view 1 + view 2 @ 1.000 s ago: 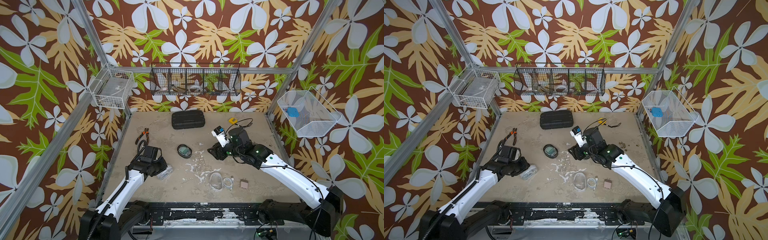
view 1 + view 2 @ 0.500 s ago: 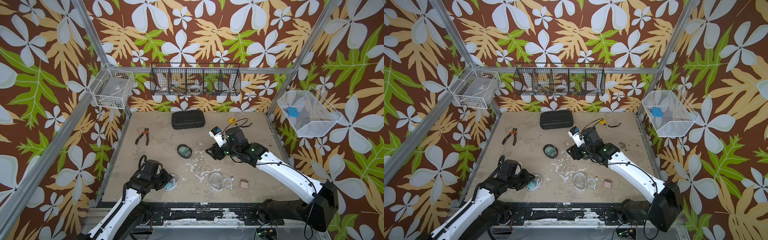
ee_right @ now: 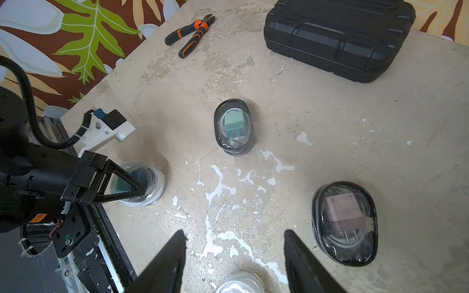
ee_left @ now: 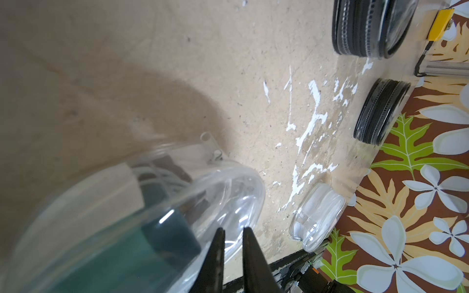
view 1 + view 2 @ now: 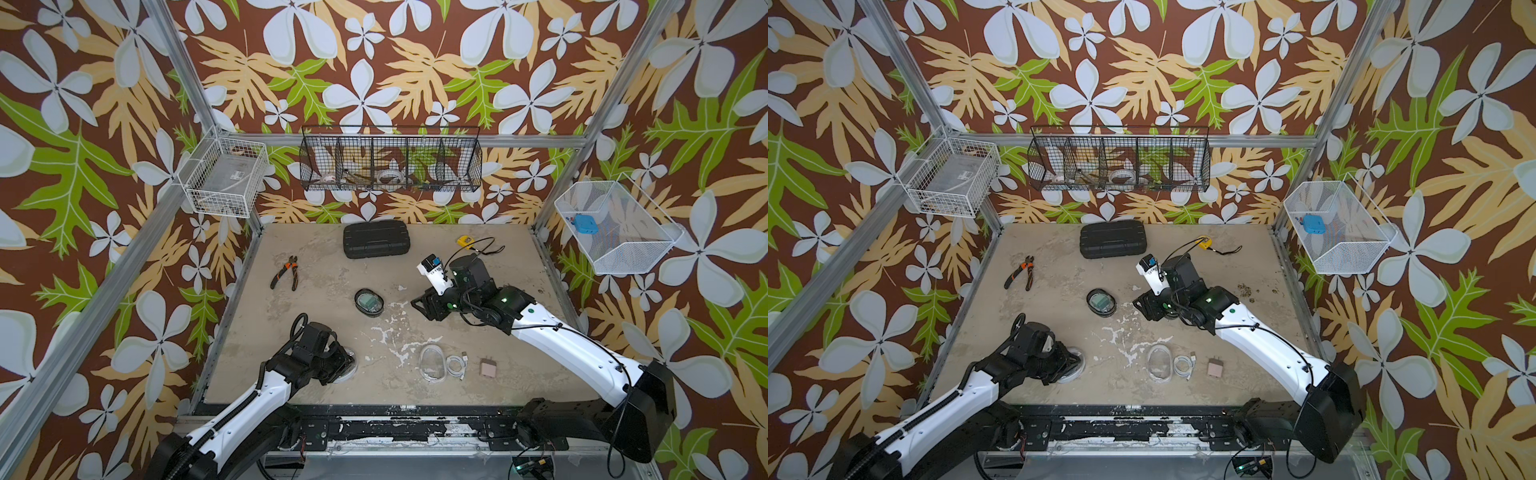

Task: Pack away charging kits
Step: Adjust the storage bag at the center of the board.

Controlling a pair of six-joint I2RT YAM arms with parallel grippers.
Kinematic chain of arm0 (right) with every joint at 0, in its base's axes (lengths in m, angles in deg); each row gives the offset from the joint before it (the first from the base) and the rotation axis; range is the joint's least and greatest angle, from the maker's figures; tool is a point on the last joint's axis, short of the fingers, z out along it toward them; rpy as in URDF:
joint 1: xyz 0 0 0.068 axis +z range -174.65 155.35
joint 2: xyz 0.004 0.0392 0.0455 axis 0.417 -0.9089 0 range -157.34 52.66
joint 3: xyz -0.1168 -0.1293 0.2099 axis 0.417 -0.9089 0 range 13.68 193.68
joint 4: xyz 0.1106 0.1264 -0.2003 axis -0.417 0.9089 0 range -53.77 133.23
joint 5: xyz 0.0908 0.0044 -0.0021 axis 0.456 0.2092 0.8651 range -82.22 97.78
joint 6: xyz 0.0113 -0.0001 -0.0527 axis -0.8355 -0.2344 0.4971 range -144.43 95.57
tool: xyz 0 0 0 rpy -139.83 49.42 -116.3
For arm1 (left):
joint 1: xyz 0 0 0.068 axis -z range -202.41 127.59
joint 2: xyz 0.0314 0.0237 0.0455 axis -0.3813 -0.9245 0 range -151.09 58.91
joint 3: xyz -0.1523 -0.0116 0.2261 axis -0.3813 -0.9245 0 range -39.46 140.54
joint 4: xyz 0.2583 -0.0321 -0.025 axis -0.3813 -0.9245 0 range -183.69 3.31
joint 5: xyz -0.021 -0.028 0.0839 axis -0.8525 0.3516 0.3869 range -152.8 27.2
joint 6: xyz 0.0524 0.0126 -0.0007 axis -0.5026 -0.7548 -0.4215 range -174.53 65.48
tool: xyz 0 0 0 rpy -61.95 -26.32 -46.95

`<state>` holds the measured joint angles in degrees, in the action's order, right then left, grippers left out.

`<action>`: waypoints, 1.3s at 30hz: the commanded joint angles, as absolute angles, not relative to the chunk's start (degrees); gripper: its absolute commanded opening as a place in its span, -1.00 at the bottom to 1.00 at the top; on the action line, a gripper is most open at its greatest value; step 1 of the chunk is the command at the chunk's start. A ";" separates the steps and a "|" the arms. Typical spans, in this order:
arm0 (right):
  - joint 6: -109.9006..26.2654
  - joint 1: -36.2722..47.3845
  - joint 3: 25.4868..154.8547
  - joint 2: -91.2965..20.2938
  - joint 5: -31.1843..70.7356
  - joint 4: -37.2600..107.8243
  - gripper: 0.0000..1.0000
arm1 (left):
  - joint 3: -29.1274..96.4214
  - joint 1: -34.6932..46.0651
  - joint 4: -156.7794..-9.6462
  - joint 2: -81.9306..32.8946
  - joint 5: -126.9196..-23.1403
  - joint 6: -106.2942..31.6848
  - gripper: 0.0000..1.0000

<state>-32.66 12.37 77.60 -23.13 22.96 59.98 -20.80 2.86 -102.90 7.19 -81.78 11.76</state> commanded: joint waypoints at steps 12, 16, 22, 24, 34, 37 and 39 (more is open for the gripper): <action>-31.74 12.36 79.61 -24.70 23.08 60.86 0.24 | -11.72 -1.59 -89.21 -9.20 -81.83 3.99 -0.65; -32.67 11.77 80.31 -23.44 20.62 61.69 0.27 | -0.82 -1.02 -99.84 -12.42 -82.73 -7.22 -0.40; -36.70 3.35 74.55 -17.97 24.65 59.49 0.29 | 7.60 5.46 -111.34 -10.69 -82.41 -12.84 0.24; -38.03 0.99 71.71 -14.99 24.13 58.80 0.30 | 9.53 11.94 -112.70 -11.45 -80.70 -11.28 0.26; -45.14 -20.86 55.54 -0.04 26.61 54.50 0.34 | 24.34 42.05 -118.08 -26.83 -58.35 -1.92 0.39; -48.51 -25.28 51.34 5.59 27.06 51.62 0.38 | 29.76 46.47 -119.84 -32.71 -51.63 -0.83 0.43; -49.96 -26.23 48.88 7.75 27.40 49.55 0.38 | 34.77 48.15 -121.81 -38.29 -49.69 -1.51 0.47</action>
<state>-46.13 -25.05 50.63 5.97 26.28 53.80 31.04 46.62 -118.29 -34.23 -57.98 -2.32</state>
